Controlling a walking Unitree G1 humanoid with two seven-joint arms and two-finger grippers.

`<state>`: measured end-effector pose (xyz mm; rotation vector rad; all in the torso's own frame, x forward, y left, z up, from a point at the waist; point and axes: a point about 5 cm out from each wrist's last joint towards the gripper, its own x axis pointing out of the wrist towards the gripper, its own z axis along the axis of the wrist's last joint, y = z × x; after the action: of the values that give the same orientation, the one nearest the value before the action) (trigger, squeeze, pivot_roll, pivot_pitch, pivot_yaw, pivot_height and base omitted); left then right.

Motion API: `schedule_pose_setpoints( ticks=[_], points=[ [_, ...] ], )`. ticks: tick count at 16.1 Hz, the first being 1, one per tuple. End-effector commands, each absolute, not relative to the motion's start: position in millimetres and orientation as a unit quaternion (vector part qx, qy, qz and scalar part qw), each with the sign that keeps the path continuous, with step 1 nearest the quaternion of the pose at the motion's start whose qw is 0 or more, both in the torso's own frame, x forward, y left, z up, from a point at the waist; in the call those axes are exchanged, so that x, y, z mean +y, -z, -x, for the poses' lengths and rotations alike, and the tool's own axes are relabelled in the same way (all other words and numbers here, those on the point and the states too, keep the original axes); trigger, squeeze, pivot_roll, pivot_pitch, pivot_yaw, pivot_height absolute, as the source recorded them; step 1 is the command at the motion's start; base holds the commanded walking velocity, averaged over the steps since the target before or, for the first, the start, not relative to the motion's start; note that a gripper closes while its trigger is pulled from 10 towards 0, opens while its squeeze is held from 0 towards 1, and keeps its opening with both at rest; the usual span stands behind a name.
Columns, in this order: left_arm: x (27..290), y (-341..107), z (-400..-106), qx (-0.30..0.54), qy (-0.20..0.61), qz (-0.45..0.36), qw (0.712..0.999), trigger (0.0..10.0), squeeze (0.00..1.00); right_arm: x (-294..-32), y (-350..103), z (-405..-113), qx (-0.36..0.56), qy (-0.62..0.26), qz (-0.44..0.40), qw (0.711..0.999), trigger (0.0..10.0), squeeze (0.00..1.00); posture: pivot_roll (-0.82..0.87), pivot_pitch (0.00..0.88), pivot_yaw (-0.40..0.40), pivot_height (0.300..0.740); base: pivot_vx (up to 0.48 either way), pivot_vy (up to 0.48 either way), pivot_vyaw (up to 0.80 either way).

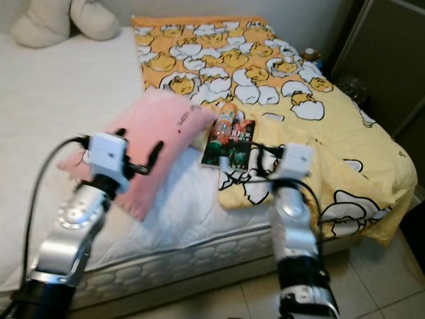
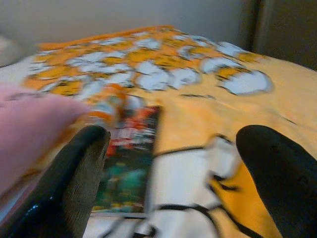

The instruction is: Clean up the room

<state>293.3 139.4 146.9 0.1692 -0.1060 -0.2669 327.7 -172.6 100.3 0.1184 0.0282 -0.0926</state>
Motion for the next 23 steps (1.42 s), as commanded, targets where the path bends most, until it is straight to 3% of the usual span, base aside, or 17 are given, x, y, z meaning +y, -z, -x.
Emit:
schedule_pose_setpoints(
  ticks=[1, 4, 5, 7, 9, 11, 15, 18, 23],
  points=[
    [137, -150, -294, -0.057, 0.132, -0.089, 0.986, 10.0, 0.00, -176, -101, -327, 0.006, 0.052, -0.055, 0.997, 10.0, 0.00, 0.02, 0.000, -0.011, 0.740, 0.000, 0.000, 0.00],
    [137, -146, -290, -0.052, 0.115, -0.071, 0.989, 10.0, 0.00, -178, -100, -301, -0.020, 0.075, -0.032, 0.996, 10.0, 0.00, 0.02, 0.000, -0.028, 0.740, 0.000, 0.000, 0.00],
    [150, -137, -279, -0.030, 0.084, -0.045, 0.995, 10.0, 0.00, -170, -90, -266, -0.004, 0.081, 0.021, 0.996, 10.0, 0.00, 0.01, 0.000, -0.035, 0.740, 0.000, 0.000, 0.00],
    [165, -128, -257, -0.012, 0.091, -0.056, 0.994, 10.0, 0.00, -170, -89, -240, 0.010, 0.078, 0.032, 0.996, 10.0, 0.00, 0.00, 0.000, -0.036, 0.740, 0.000, 0.000, 0.00],
    [175, -125, -241, 0.001, 0.119, -0.074, 0.990, 10.0, 0.00, -173, -98, -219, 0.018, 0.040, 0.024, 0.999, 10.0, 0.00, 0.00, 0.000, -0.040, 0.740, 0.000, 0.000, 0.00],
    [172, -143, -244, -0.033, 0.132, -0.077, 0.988, 10.0, 0.00, -168, -104, -203, 0.016, -0.003, 0.007, 1.000, 10.0, 0.00, 0.01, 0.000, -0.046, 0.740, 0.000, 0.000, 0.00],
    [149, -167, -248, -0.085, 0.148, -0.060, 0.983, 10.0, 0.00, -165, -108, -214, 0.012, 0.020, -0.005, 1.000, 10.0, 0.00, 0.00, 0.000, -0.038, 0.740, 0.480, 0.000, 0.00],
    [151, -164, -253, -0.075, 0.141, -0.055, 0.986, 10.0, 0.00, -172, -111, -228, 0.009, 0.069, -0.037, 0.997, 10.0, 0.00, 0.00, 0.000, -0.028, 0.740, 0.480, 0.000, 0.00],
    [149, -161, -257, -0.061, 0.144, -0.045, 0.987, 10.0, 0.00, -168, -107, -223, 0.022, 0.055, -0.038, 0.997, 10.0, 0.00, -0.01, 0.000, -0.018, 0.740, 0.480, 0.000, 0.00]
  ],
)
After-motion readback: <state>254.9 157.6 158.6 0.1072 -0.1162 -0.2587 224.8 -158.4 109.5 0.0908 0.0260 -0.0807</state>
